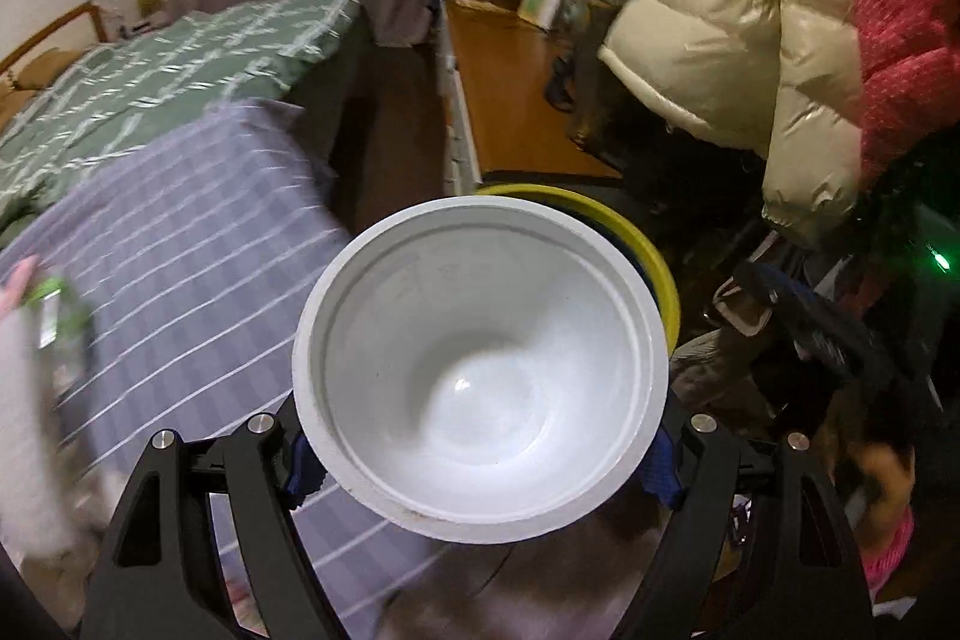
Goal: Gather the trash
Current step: 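Carry the white bowl over the bin and open the left gripper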
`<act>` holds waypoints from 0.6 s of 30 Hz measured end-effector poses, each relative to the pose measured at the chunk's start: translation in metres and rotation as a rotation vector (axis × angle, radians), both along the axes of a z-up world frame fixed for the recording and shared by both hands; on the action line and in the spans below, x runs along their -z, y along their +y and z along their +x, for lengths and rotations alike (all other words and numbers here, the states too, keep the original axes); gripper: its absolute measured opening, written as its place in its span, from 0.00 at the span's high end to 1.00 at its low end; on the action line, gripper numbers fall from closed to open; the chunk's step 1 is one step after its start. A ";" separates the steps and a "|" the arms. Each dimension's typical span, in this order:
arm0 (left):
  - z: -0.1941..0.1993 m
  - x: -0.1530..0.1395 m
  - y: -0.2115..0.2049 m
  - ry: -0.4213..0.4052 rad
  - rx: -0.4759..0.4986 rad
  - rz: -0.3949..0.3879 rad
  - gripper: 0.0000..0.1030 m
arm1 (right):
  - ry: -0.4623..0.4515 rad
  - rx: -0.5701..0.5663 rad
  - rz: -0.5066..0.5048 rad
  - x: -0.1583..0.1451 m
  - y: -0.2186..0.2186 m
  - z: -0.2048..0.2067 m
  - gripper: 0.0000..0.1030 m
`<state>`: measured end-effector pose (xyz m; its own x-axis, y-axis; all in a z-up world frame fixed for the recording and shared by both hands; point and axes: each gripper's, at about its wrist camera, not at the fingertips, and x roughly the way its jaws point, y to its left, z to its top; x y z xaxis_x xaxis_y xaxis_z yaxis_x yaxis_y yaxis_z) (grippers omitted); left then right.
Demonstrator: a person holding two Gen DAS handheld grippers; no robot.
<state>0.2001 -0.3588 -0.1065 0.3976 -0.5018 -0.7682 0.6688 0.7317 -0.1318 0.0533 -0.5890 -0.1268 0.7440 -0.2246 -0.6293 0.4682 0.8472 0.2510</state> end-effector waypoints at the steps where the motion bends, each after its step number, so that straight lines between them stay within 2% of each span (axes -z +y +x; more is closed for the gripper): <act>1: 0.005 0.006 -0.015 0.015 0.013 0.014 0.23 | 0.004 0.003 -0.002 0.002 -0.002 -0.001 0.62; 8: 0.029 0.047 -0.091 0.066 0.032 0.080 0.23 | 0.034 0.016 0.021 0.017 -0.013 -0.005 0.60; 10: 0.038 0.057 -0.104 0.079 0.020 0.090 0.18 | 0.040 0.019 0.026 0.019 -0.016 -0.006 0.57; 14: 0.050 0.065 -0.109 0.079 -0.025 0.095 0.13 | 0.047 0.023 0.031 0.022 -0.016 -0.006 0.57; 18: 0.045 0.048 -0.089 0.064 -0.031 0.053 0.12 | 0.049 0.013 0.030 0.022 -0.011 -0.005 0.56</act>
